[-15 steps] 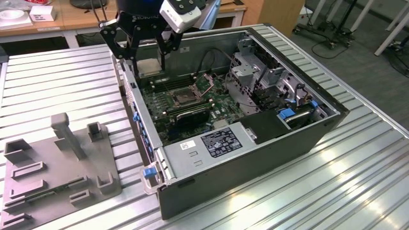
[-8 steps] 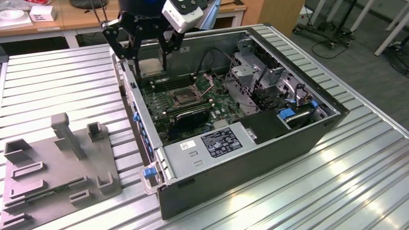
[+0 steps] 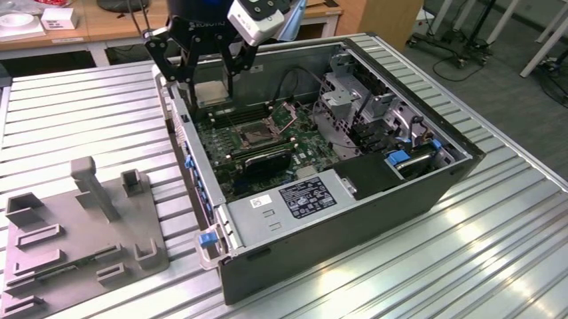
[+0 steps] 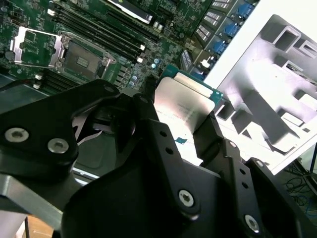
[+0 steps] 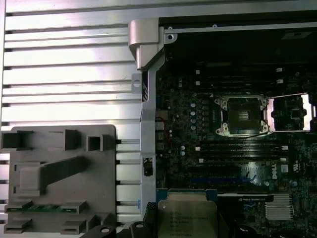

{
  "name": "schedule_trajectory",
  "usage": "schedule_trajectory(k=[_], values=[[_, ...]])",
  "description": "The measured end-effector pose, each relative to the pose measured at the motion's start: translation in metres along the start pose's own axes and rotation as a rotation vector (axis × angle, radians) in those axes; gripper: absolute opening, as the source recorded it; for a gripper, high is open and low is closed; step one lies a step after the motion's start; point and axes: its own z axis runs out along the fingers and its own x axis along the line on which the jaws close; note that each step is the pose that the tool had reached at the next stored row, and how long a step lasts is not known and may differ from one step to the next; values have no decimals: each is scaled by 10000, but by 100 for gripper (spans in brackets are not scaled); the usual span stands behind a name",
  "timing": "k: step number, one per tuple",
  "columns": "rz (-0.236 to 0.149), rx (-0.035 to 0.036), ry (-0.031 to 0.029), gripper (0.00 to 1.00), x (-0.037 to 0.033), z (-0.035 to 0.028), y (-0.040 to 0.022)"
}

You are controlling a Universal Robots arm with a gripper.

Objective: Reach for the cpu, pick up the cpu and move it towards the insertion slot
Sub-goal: 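Pick up the cpu and move it towards the insertion slot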

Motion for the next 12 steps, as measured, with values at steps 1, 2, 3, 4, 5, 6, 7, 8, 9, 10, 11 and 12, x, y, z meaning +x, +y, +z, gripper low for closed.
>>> schedule_trajectory(k=[1, 2, 3, 4, 5, 6, 7, 8, 9, 10, 11, 12], values=[[0, -1, -1, 55, -1, 1, 1], [0, -1, -1, 55, -3, 2, 3], [0, -1, -1, 55, -4, 2, 4], [0, 0, -2, 55, -8, 5, 4], [0, -2, -3, 55, -10, 7, 4], [-1, -2, -3, 55, -11, 7, 4], [-1, -2, -3, 55, -13, 7, 4], [-1, -1, -2, 55, -15, 7, 4], [-1, -2, -2, 55, -18, 7, 4], [0, -1, -3, 55, -20, 8, 5], [0, -1, -2, 55, -23, 8, 5], [0, -1, -2, 55, -27, 8, 5]])
